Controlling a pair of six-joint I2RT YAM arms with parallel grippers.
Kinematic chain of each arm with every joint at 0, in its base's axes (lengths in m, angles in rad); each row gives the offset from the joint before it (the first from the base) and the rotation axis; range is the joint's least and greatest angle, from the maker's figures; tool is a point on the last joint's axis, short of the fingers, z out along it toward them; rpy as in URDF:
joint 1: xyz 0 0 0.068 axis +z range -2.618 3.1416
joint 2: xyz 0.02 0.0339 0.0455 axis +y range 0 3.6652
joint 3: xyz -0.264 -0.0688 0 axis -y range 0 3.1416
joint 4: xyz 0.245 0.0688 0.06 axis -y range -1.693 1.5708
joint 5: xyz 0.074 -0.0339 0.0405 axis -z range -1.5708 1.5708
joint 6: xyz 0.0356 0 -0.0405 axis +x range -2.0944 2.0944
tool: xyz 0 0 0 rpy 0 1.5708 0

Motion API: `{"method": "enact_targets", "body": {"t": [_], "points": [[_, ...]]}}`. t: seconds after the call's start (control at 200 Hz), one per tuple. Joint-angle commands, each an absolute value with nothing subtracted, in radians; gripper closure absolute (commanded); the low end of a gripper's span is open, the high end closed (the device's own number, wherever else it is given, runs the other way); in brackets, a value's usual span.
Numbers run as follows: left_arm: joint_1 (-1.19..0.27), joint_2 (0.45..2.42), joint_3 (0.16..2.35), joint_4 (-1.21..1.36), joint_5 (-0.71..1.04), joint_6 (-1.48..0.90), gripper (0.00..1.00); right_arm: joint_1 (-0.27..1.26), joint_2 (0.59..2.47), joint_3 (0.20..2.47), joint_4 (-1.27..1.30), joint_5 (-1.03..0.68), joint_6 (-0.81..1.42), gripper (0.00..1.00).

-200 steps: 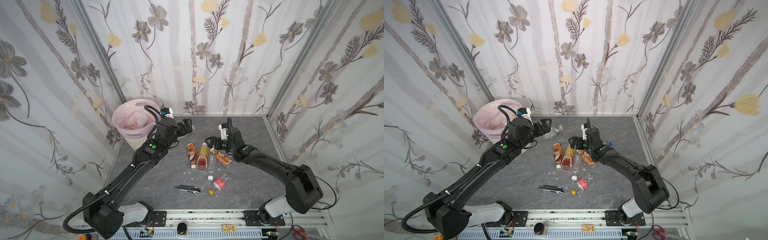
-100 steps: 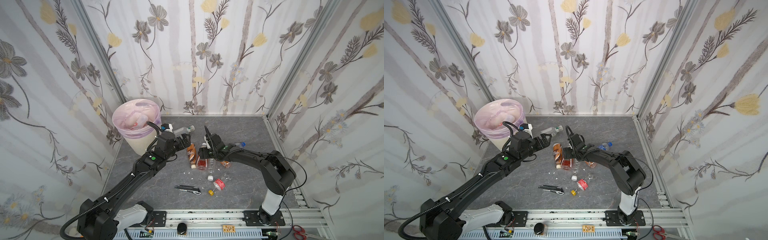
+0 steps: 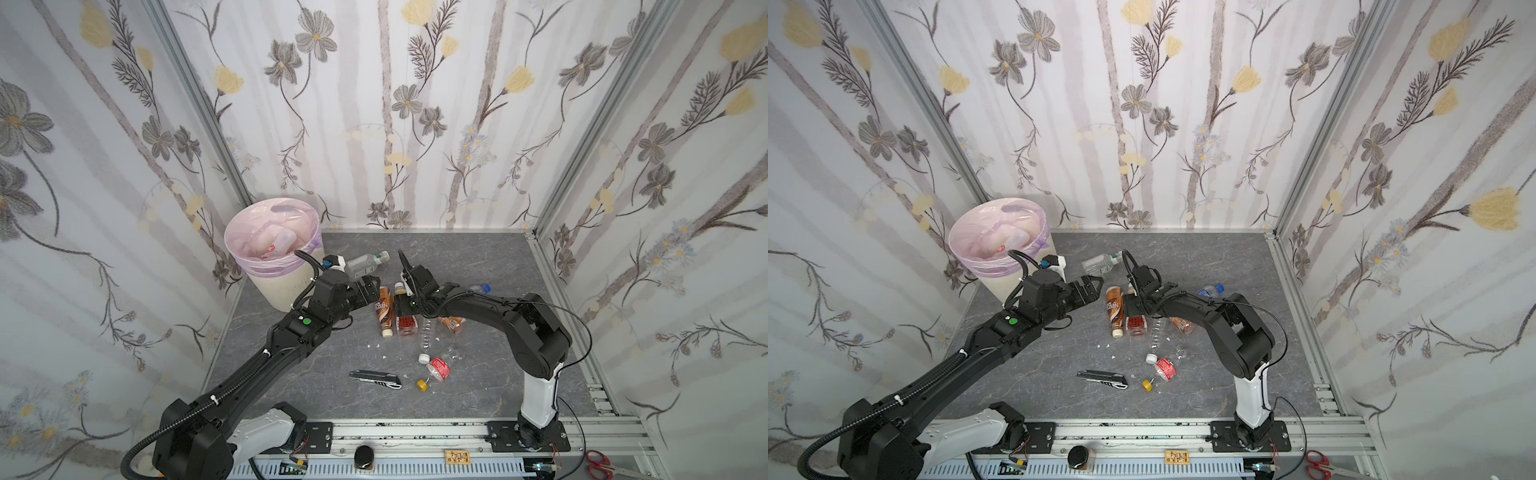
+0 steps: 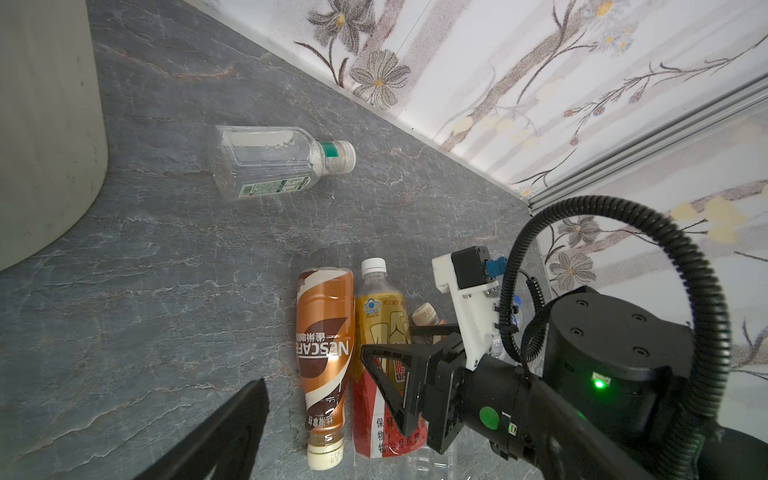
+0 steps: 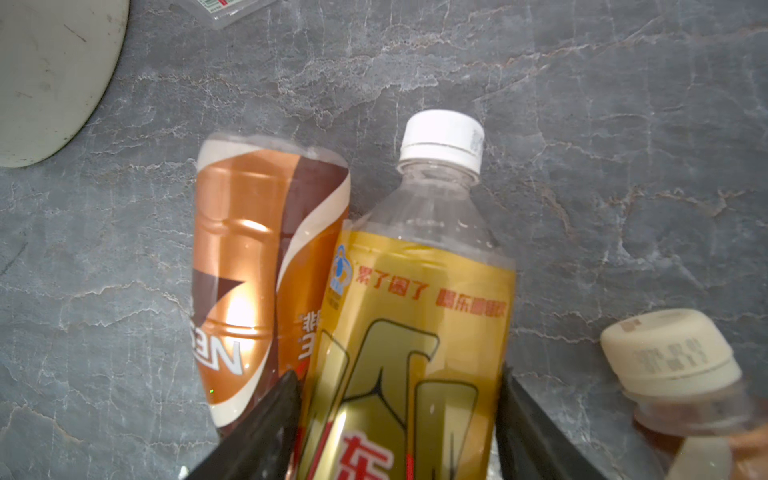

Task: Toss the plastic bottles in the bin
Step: 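Close the right gripper on the yellow-labelled bottle's body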

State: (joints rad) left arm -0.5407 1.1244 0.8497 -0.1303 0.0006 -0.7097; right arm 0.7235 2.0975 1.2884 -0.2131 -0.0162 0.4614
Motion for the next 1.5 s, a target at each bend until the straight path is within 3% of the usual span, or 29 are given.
{"method": "enact_targets", "body": {"t": [0.0,0.864,1.274,1.499], "points": [[-0.538,1.121,0.86,-0.113,0.0,-0.707,0.0,0.721,2.117,1.309,-0.229,0.0,0.451,0.35],[-0.522,1.129,0.914,-0.112,0.005,-0.724,0.0,0.632,1.936,1.5,-0.097,-0.114,0.455,0.4],[-0.503,1.08,0.863,-0.114,0.01,-0.739,0.0,0.612,2.12,1.54,-0.263,-0.093,0.36,0.29],[-0.493,1.086,0.857,-0.112,0.018,-0.738,0.0,0.646,2.13,1.494,-0.318,-0.039,0.275,0.15]]}}
